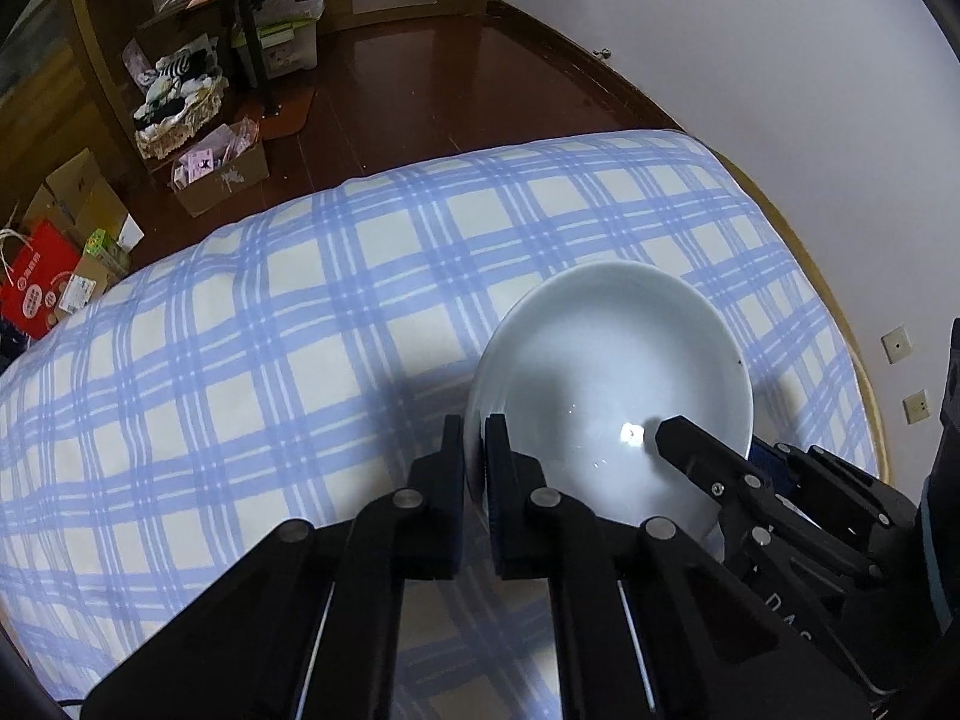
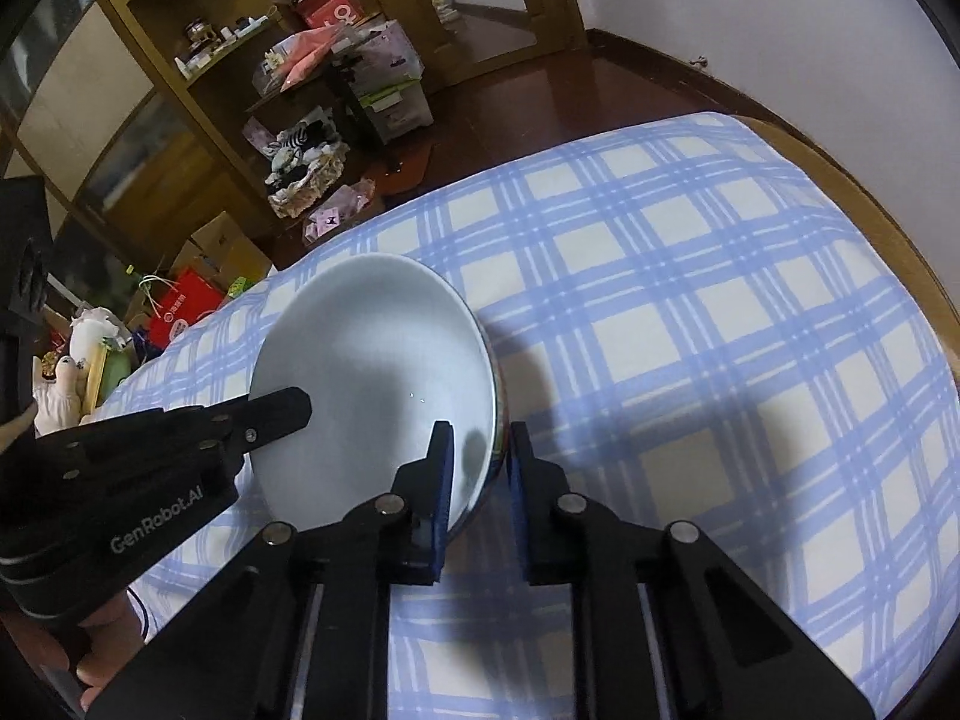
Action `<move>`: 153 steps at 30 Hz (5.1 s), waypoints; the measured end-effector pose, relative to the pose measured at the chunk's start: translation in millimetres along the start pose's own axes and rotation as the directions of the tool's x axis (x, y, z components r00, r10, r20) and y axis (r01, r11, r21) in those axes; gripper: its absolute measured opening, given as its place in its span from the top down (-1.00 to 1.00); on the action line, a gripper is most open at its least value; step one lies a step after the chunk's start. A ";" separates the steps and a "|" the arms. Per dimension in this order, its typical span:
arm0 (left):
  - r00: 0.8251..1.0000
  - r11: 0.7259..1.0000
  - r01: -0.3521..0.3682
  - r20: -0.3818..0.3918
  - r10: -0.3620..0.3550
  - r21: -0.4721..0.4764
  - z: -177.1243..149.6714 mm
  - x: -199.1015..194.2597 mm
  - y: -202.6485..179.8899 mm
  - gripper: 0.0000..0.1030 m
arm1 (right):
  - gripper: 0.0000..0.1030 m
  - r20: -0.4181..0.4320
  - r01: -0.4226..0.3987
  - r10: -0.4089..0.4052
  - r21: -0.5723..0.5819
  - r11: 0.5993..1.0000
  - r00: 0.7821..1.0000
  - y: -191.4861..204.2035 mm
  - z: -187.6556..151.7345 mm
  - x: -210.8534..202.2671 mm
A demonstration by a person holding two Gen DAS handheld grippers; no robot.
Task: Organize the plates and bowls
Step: 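Close the left gripper on the small bowl rim while the right gripper closes too, then lift and carry the small red-patterned bowl with both grippers toward the nested bowls, then lower the small red-patterned bowl into the seal-print bowl with both grippers, then open both grippers and pull them back from the bowl stack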
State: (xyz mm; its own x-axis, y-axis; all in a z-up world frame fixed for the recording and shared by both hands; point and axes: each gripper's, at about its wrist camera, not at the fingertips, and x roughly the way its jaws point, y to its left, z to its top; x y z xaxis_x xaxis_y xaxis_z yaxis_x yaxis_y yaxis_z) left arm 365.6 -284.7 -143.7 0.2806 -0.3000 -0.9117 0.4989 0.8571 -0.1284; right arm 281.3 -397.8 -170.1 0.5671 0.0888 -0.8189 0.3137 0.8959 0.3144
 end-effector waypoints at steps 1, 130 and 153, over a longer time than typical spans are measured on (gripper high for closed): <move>1.000 1.000 -0.001 -0.001 0.001 0.001 -1.1 -1.4 0.0 0.87 | 0.68 0.002 0.000 0.000 0.004 1.000 1.000 0.3 -0.3 -1.4; 0.983 0.941 -0.184 -0.075 0.170 -0.283 -276.6 -146.7 125.7 0.74 | 0.69 0.063 -0.101 0.146 -0.458 0.883 0.987 185.1 -228.8 -108.2; 0.985 0.949 -0.171 -0.023 0.171 -0.264 -281.2 -172.2 124.1 0.25 | 0.35 0.058 -0.148 0.180 -0.354 0.924 0.982 162.4 -213.8 -125.5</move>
State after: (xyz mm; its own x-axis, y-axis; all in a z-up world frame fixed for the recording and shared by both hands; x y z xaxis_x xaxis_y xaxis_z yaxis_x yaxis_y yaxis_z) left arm 148.6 -8.8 -112.3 0.3428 -0.1388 -0.9291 0.2084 0.9756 -0.0688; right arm 98.3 -170.4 -119.0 0.6578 0.2227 -0.7196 -0.0636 0.9683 0.2416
